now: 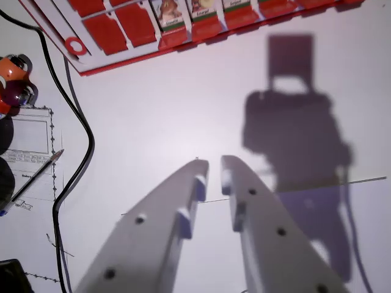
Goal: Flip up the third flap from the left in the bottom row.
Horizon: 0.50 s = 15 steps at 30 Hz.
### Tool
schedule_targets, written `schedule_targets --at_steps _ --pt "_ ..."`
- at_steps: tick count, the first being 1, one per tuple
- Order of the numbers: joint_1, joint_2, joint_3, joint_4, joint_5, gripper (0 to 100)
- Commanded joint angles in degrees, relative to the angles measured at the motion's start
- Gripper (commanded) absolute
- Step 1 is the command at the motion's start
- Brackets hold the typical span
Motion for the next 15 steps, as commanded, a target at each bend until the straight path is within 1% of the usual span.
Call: schedule_targets --at_steps 1,15 --pt "-1.1 -2.3 -6.4 0.5 1.1 2" --pt "-3.5 -23.4 -18.4 0.7 5.0 2"
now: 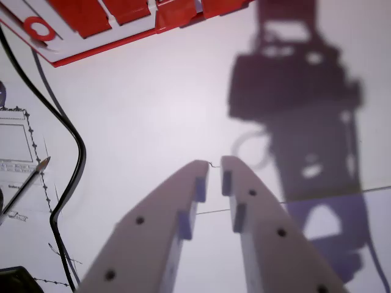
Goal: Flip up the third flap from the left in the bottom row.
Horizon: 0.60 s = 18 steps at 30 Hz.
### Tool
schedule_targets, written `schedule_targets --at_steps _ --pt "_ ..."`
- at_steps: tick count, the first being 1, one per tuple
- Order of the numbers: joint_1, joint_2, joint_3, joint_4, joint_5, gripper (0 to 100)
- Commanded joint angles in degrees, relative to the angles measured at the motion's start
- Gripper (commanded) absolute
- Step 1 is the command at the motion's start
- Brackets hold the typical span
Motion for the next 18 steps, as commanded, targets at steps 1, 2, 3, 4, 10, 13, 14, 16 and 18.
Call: schedule_targets --at_steps 1,2,3,4,10,13,14,16,18 --pt "-0.8 -3.0 -7.7 0.0 0.7 2" --pt "-1.0 -4.4 -8.5 0.0 0.9 2" --pt "-1.1 -5.7 -9.2 0.0 1.1 2" --pt "-1.2 -6.9 -9.9 -0.1 1.3 2" --pt "-1.9 -13.9 -14.2 -1.1 2.4 2" --pt "-1.9 -17.1 -16.4 -2.4 2.7 2" --pt "-1.9 -18.1 -17.2 -2.6 2.8 2" --pt "-1.9 -20.2 -18.9 -2.7 2.9 2" --pt "-1.9 -22.5 -20.8 -2.6 3.3 2"
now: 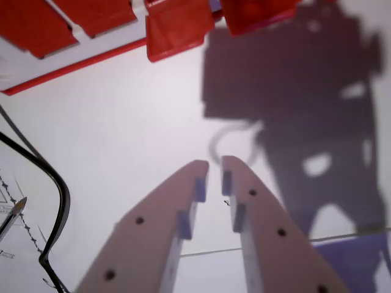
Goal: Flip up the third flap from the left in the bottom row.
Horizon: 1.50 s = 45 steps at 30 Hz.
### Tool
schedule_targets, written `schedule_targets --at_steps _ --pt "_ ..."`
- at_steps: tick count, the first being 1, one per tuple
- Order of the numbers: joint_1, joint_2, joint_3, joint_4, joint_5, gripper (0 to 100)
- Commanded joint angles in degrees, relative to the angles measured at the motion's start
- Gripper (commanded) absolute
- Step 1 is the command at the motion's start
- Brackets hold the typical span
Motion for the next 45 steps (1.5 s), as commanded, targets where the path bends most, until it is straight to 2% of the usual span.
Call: schedule_targets --at_steps 1,19,45 --pt "-0.4 -1.2 -7.8 -0.5 0.8 2" --pt "-0.4 -15.2 -19.7 -1.8 1.3 2" --pt "-0.9 -19.1 -25.1 -9.5 4.5 2"
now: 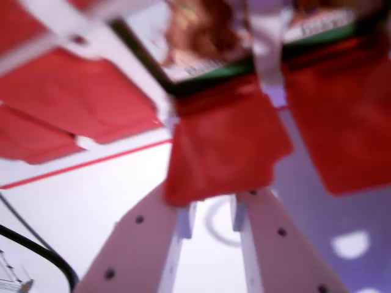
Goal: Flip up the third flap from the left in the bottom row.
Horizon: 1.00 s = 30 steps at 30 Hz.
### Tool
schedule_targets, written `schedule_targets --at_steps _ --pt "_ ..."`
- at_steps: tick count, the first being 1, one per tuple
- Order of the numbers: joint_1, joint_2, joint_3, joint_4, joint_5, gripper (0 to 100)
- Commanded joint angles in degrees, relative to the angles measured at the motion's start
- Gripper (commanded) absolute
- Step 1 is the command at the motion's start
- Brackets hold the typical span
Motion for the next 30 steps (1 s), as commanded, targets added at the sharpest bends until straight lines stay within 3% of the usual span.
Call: schedule_targets --at_steps 1,30 --pt "-0.2 2.5 -6.5 -1.9 0.6 2" --pt "0.7 2.2 -5.6 -14.2 -1.7 2"
